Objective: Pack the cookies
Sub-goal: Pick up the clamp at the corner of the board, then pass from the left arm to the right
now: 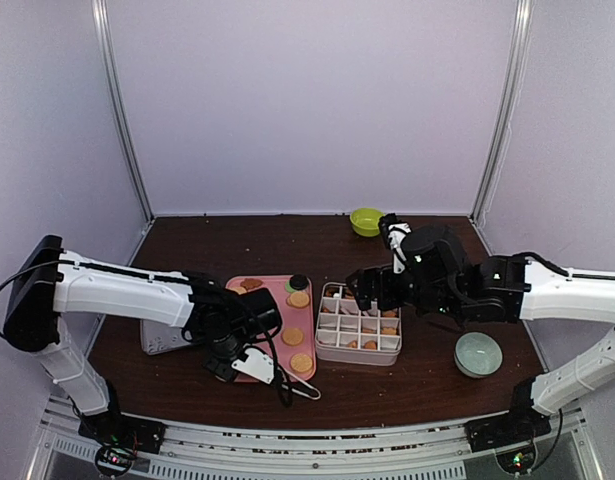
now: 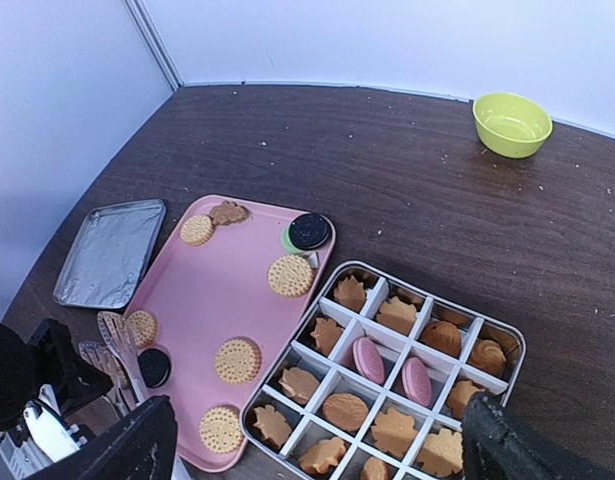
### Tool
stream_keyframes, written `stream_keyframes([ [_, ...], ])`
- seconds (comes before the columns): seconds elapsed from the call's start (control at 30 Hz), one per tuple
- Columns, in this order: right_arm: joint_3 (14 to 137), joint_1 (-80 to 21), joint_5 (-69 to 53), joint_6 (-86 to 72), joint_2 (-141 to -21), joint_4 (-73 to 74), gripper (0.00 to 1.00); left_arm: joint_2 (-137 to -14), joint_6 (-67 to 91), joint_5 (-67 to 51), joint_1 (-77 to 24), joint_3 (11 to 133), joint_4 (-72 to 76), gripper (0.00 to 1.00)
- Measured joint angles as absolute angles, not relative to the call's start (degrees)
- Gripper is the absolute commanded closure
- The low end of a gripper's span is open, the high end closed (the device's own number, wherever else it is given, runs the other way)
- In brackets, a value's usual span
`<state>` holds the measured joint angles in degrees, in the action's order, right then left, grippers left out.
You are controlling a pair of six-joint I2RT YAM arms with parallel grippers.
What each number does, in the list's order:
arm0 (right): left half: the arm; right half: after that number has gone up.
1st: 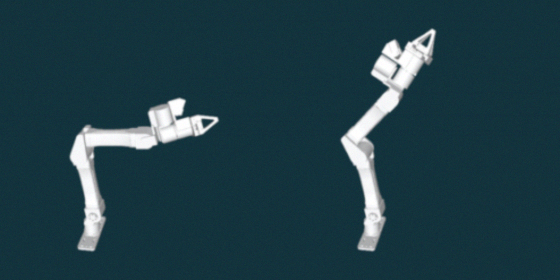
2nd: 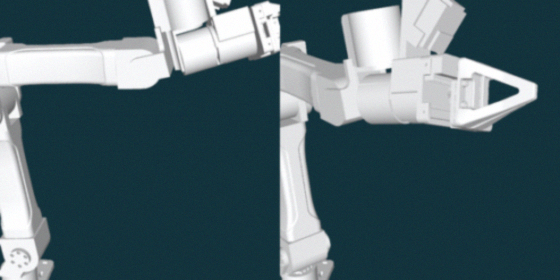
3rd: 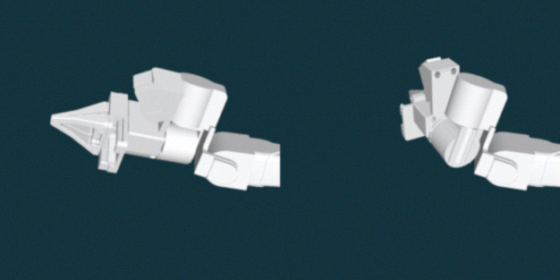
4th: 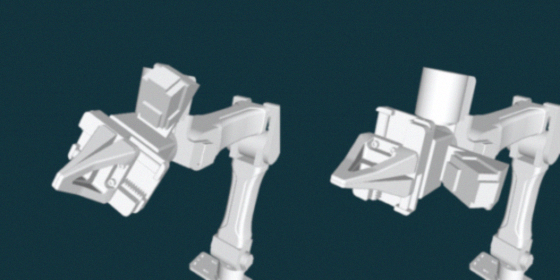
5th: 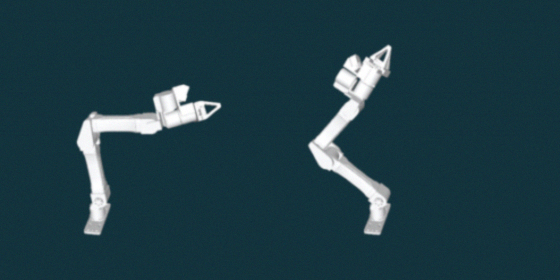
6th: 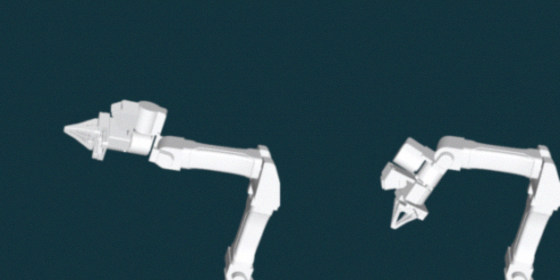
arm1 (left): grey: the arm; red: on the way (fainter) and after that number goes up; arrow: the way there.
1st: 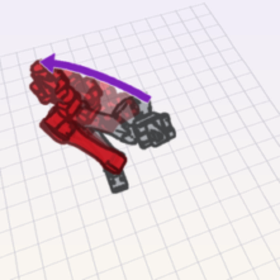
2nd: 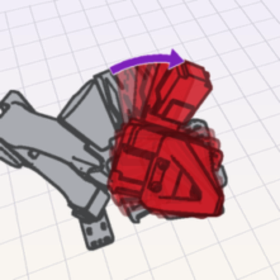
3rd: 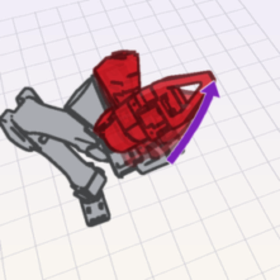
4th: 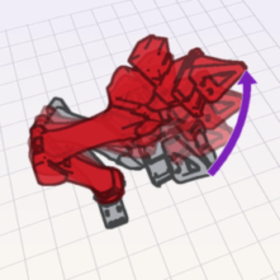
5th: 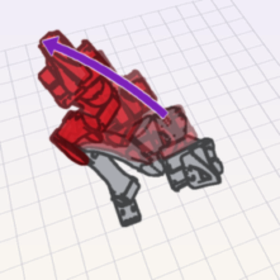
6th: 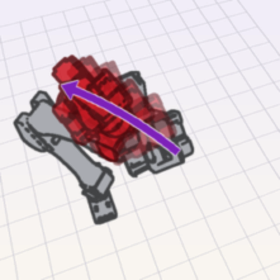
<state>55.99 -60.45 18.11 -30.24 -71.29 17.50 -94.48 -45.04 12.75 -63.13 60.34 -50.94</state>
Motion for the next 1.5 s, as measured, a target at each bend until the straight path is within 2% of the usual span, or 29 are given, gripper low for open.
stream_keyframes([
  [0.27,55.44,-60.36,17.02,-29.80,-66.67,13.58,0.00,-88.75,-44.21,5.10,-62.46,63.24,-55.37,1.00],
  [0.37,53.06,-60.03,15.44,-29.02,-64.10,10.39,0.00,-86.85,-43.48,-4.21,-59.20,67.99,-59.57,1.00],
  [0.63,45.04,-56.45,3.86,-28.18,-57.74,-1.23,0.00,-83.07,-40.14,-32.60,-41.47,79.92,-64.79,1.00],
  [0.83,45.74,-55.64,-7.88,-27.35,-60.71,-8.73,0.00,-84.44,-36.51,-49.82,-38.74,84.01,-67.35,1.00],
  [0.97,50.35,-55.57,-17.37,-27.29,-68.42,-12.91,0.00,-86.61,-34.87,-56.29,-38.26,85.86,-67.85,1.00],
  [1.23,59.81,-55.51,-31.22,-27.44,-80.95,-17.37,0.01,-86.54,-32.82,-60.75,-37.82,85.56,-67.61,1.00],
  [1.5,65.95,-55.18,-39.59,-28.82,-86.63,-20.49,0.16,-86.02,-33.01,-60.77,-37.80,83.88,-67.72,1.00],
])
